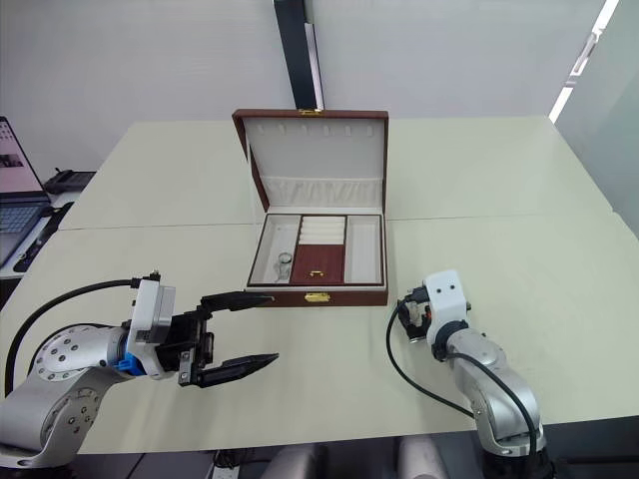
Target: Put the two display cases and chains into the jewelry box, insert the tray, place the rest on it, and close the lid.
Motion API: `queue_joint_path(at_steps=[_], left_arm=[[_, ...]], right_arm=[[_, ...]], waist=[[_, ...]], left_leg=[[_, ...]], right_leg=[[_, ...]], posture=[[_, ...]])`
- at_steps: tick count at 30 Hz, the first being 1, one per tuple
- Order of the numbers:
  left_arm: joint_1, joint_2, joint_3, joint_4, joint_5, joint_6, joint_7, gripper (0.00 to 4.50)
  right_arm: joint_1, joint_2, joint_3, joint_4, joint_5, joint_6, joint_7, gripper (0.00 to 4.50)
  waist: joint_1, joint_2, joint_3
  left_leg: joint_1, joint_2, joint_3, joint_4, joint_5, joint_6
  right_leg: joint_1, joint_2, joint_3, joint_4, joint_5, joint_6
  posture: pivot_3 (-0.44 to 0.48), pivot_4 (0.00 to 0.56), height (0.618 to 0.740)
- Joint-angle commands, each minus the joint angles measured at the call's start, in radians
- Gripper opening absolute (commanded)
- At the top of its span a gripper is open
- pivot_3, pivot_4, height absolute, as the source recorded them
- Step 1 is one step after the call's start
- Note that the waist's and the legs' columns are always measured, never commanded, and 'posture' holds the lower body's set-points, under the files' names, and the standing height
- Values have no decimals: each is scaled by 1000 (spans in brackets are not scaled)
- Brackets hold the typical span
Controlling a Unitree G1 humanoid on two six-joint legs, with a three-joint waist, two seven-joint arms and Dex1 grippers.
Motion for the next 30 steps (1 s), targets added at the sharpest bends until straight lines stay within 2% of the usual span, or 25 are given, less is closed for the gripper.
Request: queue_joint_path(at_steps=[1,5,15,26,30], left_arm=[[2,-4,3,-9,0,-21,-5,4500],[7,-6,0,-9,3,-26,-3,4500],[5,-14,-5,-6,11,-30,0,4500],[17,-37,23,-15,-1,-18,43,4500],[15,-43,52,-37,-40,6,87,4500]], right_arm=[[4,7,13,-30,-12,19,-18,3825],[7,10,9,-27,-23,24,-28,2508],[0,-16,-15,-11,-21,-2,-16,7],[-28,-150,-43,-71,-6,-64,92,7],[-84,-171,-77,-99,30,-20,132,7]], waist=[[0,0,0],[-1,0,0],[-1,0,0],[-1,1,0],[0,1,0]], left_leg=[[0,0,0,0,0,0],[0,0,0,0,0,0],[0,0,0,0,0,0],[0,0,0,0,0,0],[0,0,0,0,0,0]], right_leg=[[0,0,0,0,0,0],[0,0,0,0,0,0],[0,0,0,0,0,0],[0,0,0,0,0,0],[0,0,0,0,0,0]], posture=[[0,150,740],[0,150,740],[0,150,740],[0,150,740],[0,150,740]])
